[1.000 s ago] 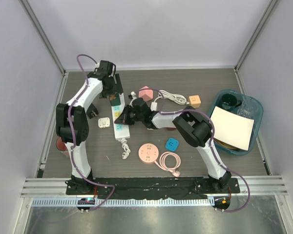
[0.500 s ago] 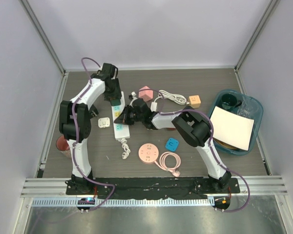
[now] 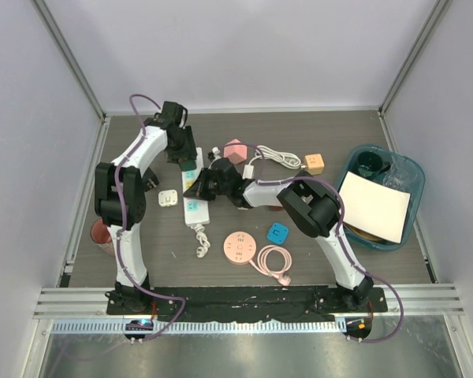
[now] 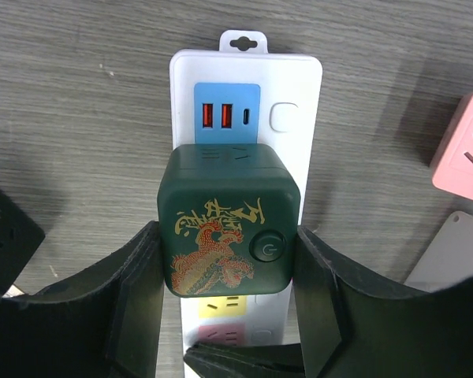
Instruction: Pull the plug off the socket
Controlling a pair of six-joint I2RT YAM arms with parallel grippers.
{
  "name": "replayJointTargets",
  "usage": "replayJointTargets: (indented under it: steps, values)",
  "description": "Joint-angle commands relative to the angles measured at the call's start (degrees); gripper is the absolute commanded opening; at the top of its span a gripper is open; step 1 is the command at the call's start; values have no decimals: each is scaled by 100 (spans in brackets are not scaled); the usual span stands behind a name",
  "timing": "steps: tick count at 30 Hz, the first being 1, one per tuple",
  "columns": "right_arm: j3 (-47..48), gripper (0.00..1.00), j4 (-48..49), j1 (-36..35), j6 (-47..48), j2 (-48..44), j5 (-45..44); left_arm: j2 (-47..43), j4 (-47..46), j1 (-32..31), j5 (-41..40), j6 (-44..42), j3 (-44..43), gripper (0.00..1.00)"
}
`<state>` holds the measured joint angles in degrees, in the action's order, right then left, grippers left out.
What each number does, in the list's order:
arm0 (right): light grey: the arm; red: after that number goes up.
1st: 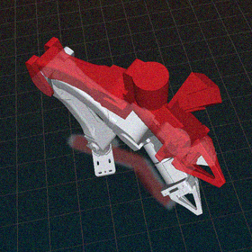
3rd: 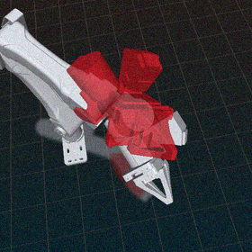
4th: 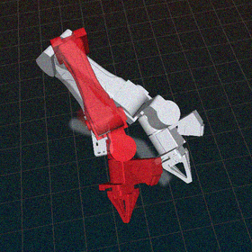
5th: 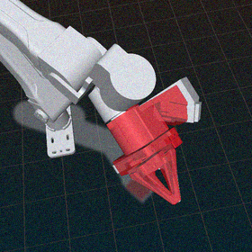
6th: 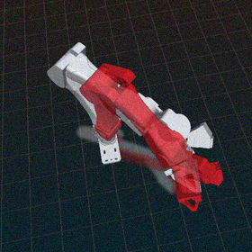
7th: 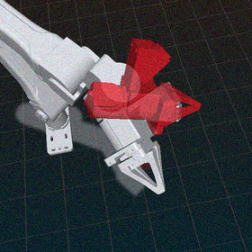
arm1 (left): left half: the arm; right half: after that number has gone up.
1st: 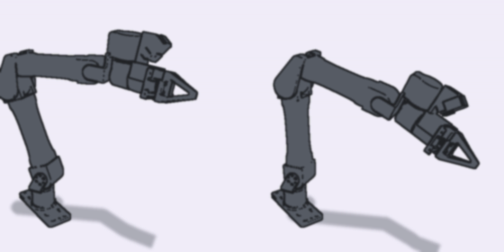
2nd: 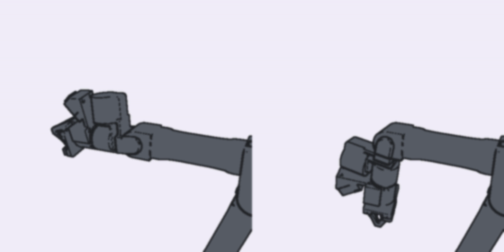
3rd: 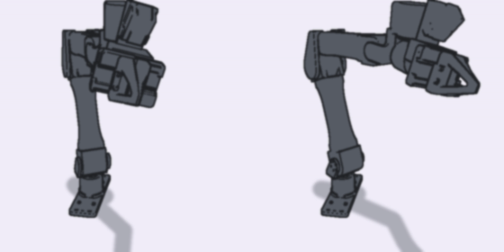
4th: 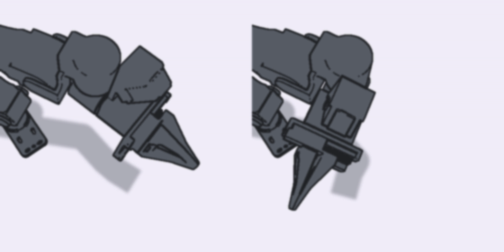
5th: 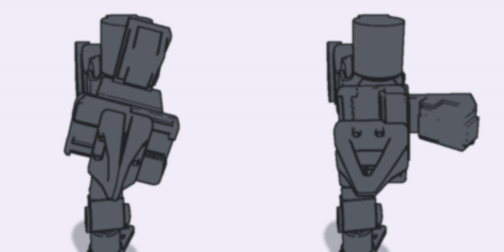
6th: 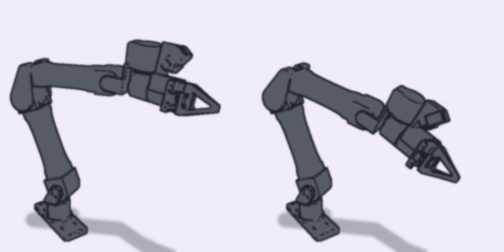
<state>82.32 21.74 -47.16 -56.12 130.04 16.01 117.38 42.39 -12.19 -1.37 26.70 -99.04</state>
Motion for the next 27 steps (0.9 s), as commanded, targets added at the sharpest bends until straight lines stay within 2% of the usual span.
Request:
replayJointTargets:
  steps: [1, 7, 11, 18, 27]
  values:
    - [-32, 1, -935, -13, 5, 540, -388, -409, 208, -30, 532, 64, -379, 0]
    - [-225, 1, -601, -22, -145, 690, -283, -532, 428, -38, 190, -59, -546, 0]
    - [-480, 1, -179, -4, -294, 742, -212, -550, 551, -91, -364, -313, -616, 0]
    - [-761, 1, 515, 57, -575, 900, -37, -637, 481, -135, -312, -429, -563, 0]
    - [-876, 1, 533, 128, -646, 953, -2, -778, 366, -170, -83, -481, -624, 0]
